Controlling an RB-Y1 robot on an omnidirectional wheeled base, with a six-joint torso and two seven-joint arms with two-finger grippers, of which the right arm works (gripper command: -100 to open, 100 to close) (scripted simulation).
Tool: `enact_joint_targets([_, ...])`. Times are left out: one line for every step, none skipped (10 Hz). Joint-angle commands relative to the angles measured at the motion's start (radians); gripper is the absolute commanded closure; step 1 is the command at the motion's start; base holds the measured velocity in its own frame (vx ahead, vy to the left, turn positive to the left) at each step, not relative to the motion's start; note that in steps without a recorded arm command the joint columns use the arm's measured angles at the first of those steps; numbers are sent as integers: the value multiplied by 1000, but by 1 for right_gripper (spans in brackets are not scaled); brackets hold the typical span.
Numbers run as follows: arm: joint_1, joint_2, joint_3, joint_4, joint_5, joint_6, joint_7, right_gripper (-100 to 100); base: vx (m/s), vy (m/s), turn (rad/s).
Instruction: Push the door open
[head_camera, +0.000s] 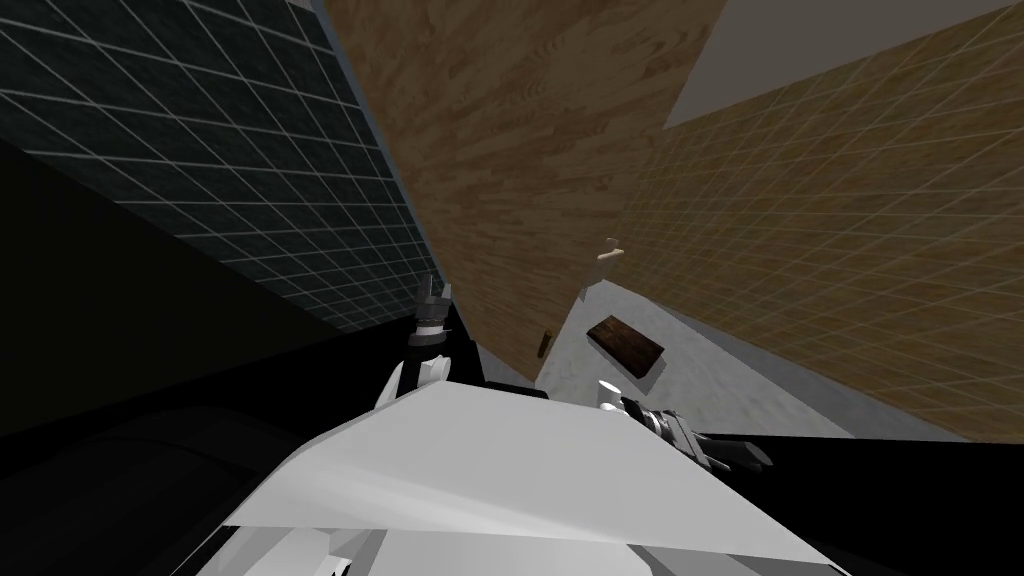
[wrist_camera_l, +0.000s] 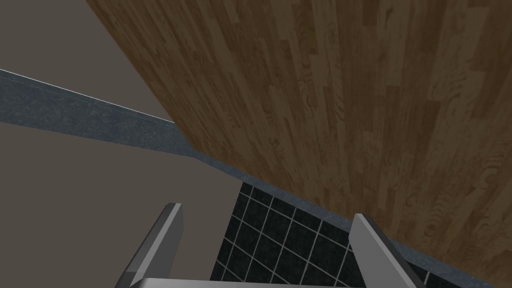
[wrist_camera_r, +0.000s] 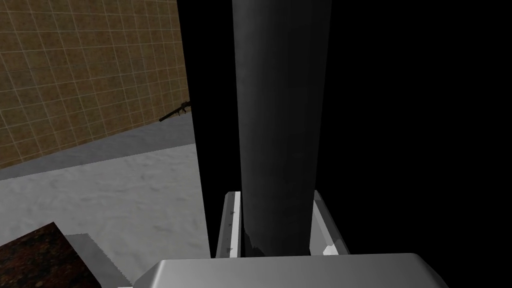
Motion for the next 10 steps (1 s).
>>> enact_joint_targets([-2,7,-29,-12,-16,-35,11,100,-3,-130,103])
enact_joint_targets([-7,11,-37,-9,-21,-44,15,100,2,-136,79])
enact_joint_targets([-16,19,-54,-4,-32,-64,23,100,-6,-148,91])
enact_joint_targets([-24,27,-69,0,-41,-81,30,100,-26,-178,105])
enact_joint_targets([-32,35,-84,5,-51,-98,37,100,-13,-215,104])
enact_joint_targets([-41,47,-102,10,-62,-118,45,100,-24,-231,102])
enact_joint_targets([-41,47,-102,10,-62,-118,45,100,-36,-167,44])
enact_joint_targets([-53,63,-123,16,-75,-142,55,100,-25,-210,72])
enact_joint_targets([-51,48,-111,35,-67,-137,39,100,-13,-105,24])
enact_joint_targets([-53,18,-136,35,-86,-161,44,100,-76,-132,52])
